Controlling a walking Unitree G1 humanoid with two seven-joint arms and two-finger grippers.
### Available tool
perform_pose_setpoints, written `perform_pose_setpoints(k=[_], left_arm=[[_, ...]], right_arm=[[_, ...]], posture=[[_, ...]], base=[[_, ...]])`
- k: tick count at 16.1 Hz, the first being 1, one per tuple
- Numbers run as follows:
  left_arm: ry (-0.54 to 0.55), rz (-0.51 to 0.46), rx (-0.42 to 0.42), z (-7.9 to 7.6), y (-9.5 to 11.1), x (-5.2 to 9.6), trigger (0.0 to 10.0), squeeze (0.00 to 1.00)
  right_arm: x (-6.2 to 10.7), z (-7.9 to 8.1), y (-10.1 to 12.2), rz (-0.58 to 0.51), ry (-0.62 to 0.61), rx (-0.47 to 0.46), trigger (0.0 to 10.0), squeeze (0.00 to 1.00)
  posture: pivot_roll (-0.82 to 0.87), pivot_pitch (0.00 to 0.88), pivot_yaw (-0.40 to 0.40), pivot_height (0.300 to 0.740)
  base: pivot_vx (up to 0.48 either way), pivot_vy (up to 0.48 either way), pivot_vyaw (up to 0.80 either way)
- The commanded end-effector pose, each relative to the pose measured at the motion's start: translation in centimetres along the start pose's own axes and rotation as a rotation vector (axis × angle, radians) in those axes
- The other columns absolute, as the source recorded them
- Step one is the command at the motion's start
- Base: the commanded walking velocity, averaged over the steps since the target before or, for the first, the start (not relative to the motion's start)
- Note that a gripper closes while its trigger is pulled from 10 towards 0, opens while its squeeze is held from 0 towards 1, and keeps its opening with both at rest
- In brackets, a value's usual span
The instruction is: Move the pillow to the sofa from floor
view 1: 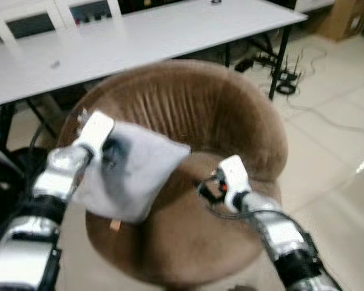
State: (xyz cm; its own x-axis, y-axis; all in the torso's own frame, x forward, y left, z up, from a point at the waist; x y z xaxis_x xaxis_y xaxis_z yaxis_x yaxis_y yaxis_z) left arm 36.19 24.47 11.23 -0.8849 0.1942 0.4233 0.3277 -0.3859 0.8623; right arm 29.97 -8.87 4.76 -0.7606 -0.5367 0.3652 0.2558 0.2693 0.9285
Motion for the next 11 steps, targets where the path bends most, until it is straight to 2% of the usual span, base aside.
perform_pose_setpoints(k=[1, 5, 8, 11], left_arm=[[-0.011, 0.036, -0.066, 0.9, -0.1, 0.1, 10.0, 0.0], [-0.044, 0.081, -0.13, 0.5, -0.7, -0.5, 10.0, 0.0], [-0.064, 0.061, -0.152, 0.1, 0.2, -0.9, 10.0, 0.0], [-0.136, 0.044, -0.328, -0.8, 2.0, -1.5, 10.0, 0.0]], right_arm=[[-0.2, 0.5, 0.7, -0.025, 0.009, 0.015, 10.0, 0.0], [0.0, 0.5, 0.6, -0.029, -0.005, 0.005, 10.0, 0.0], [0.0, 0.6, 0.6, -0.027, -0.005, -0.002, 10.0, 0.0], [-0.2, 0.7, 0.7, -0.029, 0.003, -0.001, 10.0, 0.0]], posture=[[-0.11, 0.0, 0.159, 0.74], [-0.13, 0.0, 0.175, 0.74], [-0.14, 0.0, 0.181, 0.74], [-0.13, 0.0, 0.175, 0.74]], base=[[0.0, 0.0, 0.0], [0.0, 0.0, 0.0], [0.0, 0.0, 0.0], [0.0, 0.0, 0.0]])
Point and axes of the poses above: a point about 5 cm out from each wrist's last joint towards the gripper, its own x axis pointing back from the gripper into the wrist, its own y axis along the axis of the wrist's last joint, z = x × y, the point moved 1 cm from there along -x, pointing out of the wrist towards the gripper, and after that the axes turned 8 degrees about x, right-handed, at the moved point
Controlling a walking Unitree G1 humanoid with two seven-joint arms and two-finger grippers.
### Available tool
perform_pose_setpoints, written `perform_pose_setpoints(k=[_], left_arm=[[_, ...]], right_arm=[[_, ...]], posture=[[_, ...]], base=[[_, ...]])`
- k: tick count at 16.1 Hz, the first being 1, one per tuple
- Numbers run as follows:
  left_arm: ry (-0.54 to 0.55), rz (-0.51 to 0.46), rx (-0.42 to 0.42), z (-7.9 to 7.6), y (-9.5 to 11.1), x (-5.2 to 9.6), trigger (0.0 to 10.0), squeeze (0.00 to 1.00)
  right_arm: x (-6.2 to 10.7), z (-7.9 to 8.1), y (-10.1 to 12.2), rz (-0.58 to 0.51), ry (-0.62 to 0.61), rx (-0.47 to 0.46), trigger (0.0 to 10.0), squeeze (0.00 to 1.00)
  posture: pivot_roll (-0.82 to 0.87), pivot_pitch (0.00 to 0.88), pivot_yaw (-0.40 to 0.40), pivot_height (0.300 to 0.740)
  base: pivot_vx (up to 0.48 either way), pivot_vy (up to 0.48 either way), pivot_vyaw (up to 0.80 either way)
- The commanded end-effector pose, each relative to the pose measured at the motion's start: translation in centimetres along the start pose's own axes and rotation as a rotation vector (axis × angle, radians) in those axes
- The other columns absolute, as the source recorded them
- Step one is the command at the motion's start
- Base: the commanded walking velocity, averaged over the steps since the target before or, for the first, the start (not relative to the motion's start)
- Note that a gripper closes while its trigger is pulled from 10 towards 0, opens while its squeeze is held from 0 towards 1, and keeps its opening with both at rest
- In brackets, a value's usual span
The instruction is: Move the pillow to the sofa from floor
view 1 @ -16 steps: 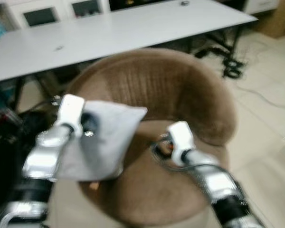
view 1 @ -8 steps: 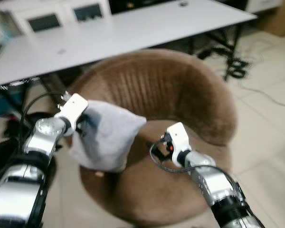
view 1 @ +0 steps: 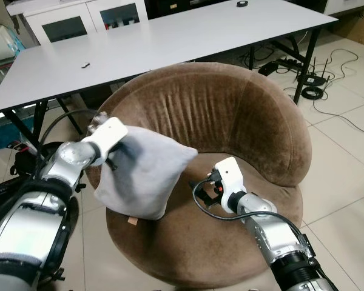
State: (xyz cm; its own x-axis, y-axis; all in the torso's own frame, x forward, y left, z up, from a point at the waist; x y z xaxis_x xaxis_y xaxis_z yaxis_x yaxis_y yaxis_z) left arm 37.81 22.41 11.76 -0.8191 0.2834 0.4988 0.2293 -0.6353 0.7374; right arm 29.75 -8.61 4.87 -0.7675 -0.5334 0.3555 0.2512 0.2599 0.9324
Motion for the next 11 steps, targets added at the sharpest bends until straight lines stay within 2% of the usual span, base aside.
perform_pose_setpoints(k=[1, 4, 5, 11], left_arm=[[-0.01, 0.01, -0.084, 0.5, 0.8, 0.1, 10.0, 0.0], [0.012, -0.004, -0.138, 1.3, 2.3, 0.0, 10.0, 0.0], [0.028, -0.005, -0.189, 1.9, 3.2, 0.1, 10.0, 0.0], [0.017, -0.008, -0.275, 1.9, 4.6, -0.1, 10.0, 0.0]], right_arm=[[-0.3, 0.4, 0.7, -0.02, 0.016, 0.005, 10.0, 0.0], [-0.4, 0.6, 0.8, -0.021, 0.021, 0.008, 10.0, 0.0], [-0.4, 0.6, 0.7, -0.02, 0.017, 0.005, 10.0, 0.0], [-0.4, 0.7, 0.6, -0.02, 0.008, -0.003, 10.0, 0.0]], posture=[[-0.13, 0.0, 0.175, 0.74], [-0.13, 0.0, 0.181, 0.74], [-0.14, 0.0, 0.189, 0.74], [-0.14, 0.0, 0.2, 0.74]], base=[[0.0, 0.0, 0.0], [0.0, 0.0, 0.0], [0.0, 0.0, 0.0], [0.0, 0.0, 0.0]])
Point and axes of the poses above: a point about 5 cm out from each wrist's last joint towards the gripper, its own x axis pointing back from the gripper into the wrist, its own y axis along the axis of the wrist's last joint, z = x × y, the point moved 1 cm from there along -x, pointing out of the wrist towards the gripper, and after that the axes turned 8 degrees about x, right-handed, at the moved point
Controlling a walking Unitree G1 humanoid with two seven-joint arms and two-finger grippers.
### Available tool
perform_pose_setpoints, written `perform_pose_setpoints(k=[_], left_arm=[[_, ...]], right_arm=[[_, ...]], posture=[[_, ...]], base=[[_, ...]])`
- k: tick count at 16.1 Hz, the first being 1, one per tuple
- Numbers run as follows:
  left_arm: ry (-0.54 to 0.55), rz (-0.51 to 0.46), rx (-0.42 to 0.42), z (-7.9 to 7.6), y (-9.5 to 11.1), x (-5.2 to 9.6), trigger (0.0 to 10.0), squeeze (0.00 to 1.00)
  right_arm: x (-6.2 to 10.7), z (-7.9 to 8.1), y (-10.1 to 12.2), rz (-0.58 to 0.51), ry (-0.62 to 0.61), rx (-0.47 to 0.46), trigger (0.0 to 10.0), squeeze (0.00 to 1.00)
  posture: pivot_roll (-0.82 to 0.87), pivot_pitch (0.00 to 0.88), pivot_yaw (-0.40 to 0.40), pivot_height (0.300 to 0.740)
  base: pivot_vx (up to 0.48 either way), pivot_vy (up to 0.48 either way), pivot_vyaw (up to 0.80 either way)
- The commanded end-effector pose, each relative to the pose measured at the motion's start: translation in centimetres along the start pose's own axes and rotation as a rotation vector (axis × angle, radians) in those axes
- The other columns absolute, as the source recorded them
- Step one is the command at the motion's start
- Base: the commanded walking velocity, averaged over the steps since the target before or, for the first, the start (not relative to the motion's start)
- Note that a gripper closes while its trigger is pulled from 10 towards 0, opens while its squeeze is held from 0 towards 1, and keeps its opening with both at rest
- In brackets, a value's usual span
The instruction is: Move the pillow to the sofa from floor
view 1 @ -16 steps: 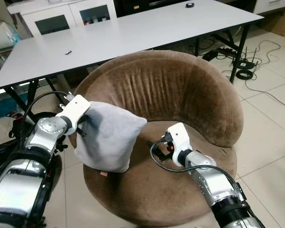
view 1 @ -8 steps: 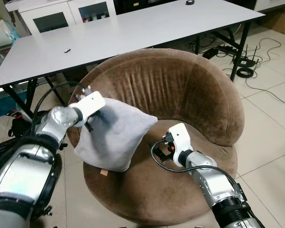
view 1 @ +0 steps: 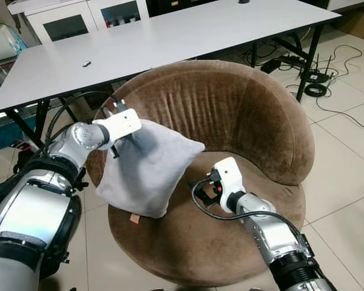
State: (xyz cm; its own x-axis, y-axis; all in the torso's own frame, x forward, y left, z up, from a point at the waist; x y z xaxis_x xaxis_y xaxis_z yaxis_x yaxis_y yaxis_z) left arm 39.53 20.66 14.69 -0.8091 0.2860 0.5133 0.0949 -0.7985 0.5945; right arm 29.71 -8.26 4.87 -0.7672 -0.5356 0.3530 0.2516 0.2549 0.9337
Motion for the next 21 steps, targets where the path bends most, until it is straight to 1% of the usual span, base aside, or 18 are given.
perform_pose_setpoints(k=[1, 4, 11, 12, 13, 14, 19, 21], left_arm=[[0.031, -0.012, -0.023, 1.01, 0.67, 0.26, 10.0, 0.0], [0.017, -0.012, -0.047, 0.58, 0.74, 0.06, 10.0, 0.0], [0.029, -0.02, -0.054, 0.52, 0.88, -0.03, 10.0, 0.0], [0.036, -0.032, -0.051, 0.56, 1.0, -0.03, 10.0, 1.0], [0.038, -0.035, -0.047, 0.58, 1.07, -0.04, 10.0, 1.0], [0.042, -0.028, -0.067, 0.55, 1.08, -0.09, 10.0, 1.0], [0.037, -0.024, -0.083, 0.43, 1.12, -0.16, 10.0, 1.0], [0.012, -0.008, -0.092, 0.12, 0.97, -0.25, 10.0, 1.0]], right_arm=[[-0.26, 0.4, 0.52, -0.018, 0.006, 0.001, 10.0, 0.0], [-0.24, 0.55, 0.45, -0.014, 0.01, 0.003, 10.0, 0.0], [-0.24, 0.69, 0.34, -0.01, 0.014, 0.007, 10.0, 0.0], [-0.25, 0.68, 0.33, -0.009, 0.014, 0.008, 10.0, 0.0], [-0.23, 0.68, 0.29, -0.008, 0.014, 0.007, 10.0, 0.0], [-0.21, 0.7, 0.23, -0.007, 0.015, 0.007, 10.0, 0.0], [-0.14, 0.71, 0.03, -0.001, 0.015, 0.007, 10.0, 0.0], [-0.13, 0.79, 0.0, 0.0, 0.018, 0.008, 10.0, 0.0]], posture=[[-0.14, 0.0, 0.2, 0.74], [-0.14, 0.0, 0.198, 0.74], [-0.14, 0.0, 0.195, 0.74], [-0.14, 0.0, 0.195, 0.74], [-0.14, 0.0, 0.196, 0.74], [-0.14, 0.0, 0.196, 0.74], [-0.14, 0.0, 0.195, 0.74], [-0.14, 0.0, 0.196, 0.74]], base=[[0.0, 0.0, 0.0], [0.0, 0.0, 0.0], [0.0, 0.0, 0.0], [0.0, 0.0, 0.0], [0.0, 0.0, 0.0], [0.0, 0.0, 0.0], [0.0, 0.0, 0.0], [0.0, 0.0, 0.0]])
Point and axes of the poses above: a point about 5 cm out from each wrist's last joint towards the gripper, its own x axis pointing back from the gripper into the wrist, its own y axis along the axis of the wrist's last joint, z = x × y, the point moved 1 cm from there along -x, pointing out of the wrist towards the gripper, and after that the axes turned 8 degrees about x, right-handed, at the moved point
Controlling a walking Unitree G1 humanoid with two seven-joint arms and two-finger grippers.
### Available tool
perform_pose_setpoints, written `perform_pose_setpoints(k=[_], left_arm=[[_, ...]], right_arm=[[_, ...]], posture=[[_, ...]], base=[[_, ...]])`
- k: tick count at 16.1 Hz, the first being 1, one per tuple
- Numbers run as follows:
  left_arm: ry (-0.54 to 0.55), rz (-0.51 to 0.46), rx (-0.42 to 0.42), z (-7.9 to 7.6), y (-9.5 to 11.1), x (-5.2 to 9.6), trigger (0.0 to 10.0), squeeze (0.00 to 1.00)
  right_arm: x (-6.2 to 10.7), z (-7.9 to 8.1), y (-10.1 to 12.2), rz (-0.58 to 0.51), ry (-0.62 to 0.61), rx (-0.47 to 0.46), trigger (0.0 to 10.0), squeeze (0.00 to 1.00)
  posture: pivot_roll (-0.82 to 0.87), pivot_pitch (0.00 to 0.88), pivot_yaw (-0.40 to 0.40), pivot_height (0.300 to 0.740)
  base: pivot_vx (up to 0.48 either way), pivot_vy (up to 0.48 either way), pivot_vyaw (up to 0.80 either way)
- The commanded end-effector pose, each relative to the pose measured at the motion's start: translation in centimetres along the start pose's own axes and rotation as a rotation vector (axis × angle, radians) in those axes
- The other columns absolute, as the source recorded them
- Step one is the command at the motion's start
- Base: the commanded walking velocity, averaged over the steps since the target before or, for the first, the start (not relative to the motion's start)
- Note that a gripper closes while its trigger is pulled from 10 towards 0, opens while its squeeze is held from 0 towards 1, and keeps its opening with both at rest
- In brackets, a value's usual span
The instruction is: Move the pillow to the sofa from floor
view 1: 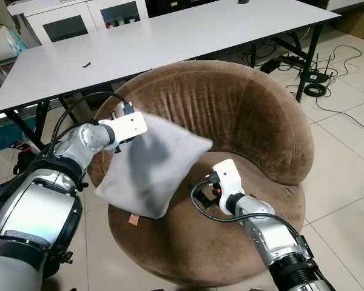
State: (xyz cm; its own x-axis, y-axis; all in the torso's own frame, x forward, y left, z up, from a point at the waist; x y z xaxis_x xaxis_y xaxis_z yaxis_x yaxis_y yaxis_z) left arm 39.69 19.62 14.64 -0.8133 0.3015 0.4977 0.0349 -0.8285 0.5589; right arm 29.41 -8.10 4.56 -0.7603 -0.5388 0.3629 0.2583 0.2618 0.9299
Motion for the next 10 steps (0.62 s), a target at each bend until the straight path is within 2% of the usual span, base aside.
perform_pose_setpoints(k=[1, 2, 3, 4, 9, 10], left_arm=[[-0.02, 0.011, -0.007, 0.37, 0.12, 0.15, 8.9, 0.0], [-0.017, 0.006, -0.006, 0.37, 0.18, 0.14, 2.4, 0.0], [-0.005, 0.02, -0.027, 0.41, 0.08, 0.11, 7.5, 0.0], [-0.005, 0.014, -0.023, 0.39, 0.12, 0.11, 10.0, 0.0], [0.0, 0.012, -0.037, 0.35, 0.32, 0.01, 10.0, 0.0], [-0.007, -0.008, -0.001, 0.22, 0.49, -0.05, 10.0, 0.0]], right_arm=[[-0.19, 0.52, 0.34, -0.011, 0.012, 0.005, 10.0, 0.0], [-0.18, 0.55, 0.34, -0.01, 0.013, 0.005, 10.0, 0.0], [-0.15, 0.59, 0.31, -0.009, 0.013, 0.003, 10.0, 0.0], [-0.13, 0.62, 0.26, -0.008, 0.014, 0.003, 10.0, 0.0], [-0.21, 0.62, 0.36, -0.012, 0.014, 0.002, 10.0, 0.0], [-0.3, 0.59, 0.64, -0.031, 0.012, -0.006, 10.0, 0.0]], posture=[[-0.14, 0.0, 0.195, 0.74], [-0.14, 0.0, 0.196, 0.74], [-0.14, 0.0, 0.198, 0.74], [-0.14, 0.0, 0.197, 0.74], [-0.14, 0.0, 0.197, 0.74], [-0.14, 0.0, 0.194, 0.74]], base=[[0.0, 0.0, 0.0], [0.0, 0.0, 0.0], [0.0, 0.0, 0.0], [0.0, 0.0, 0.0], [0.0, 0.0, 0.0], [0.0, 0.0, 0.0]])
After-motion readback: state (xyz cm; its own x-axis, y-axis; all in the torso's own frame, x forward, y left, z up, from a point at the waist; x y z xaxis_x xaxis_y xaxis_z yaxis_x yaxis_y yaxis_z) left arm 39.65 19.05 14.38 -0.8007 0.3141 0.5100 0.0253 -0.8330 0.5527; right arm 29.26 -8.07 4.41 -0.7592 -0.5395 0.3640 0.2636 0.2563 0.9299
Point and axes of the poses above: a point about 5 cm out from each wrist's last joint towards the gripper, its own x axis pointing back from the gripper into the wrist, its own y axis along the axis of the wrist's last joint, z = x × y, the point moved 1 cm from there along -x, pointing out of the wrist towards the gripper, and after that the axes turned 8 degrees about x, right-handed, at the moved point
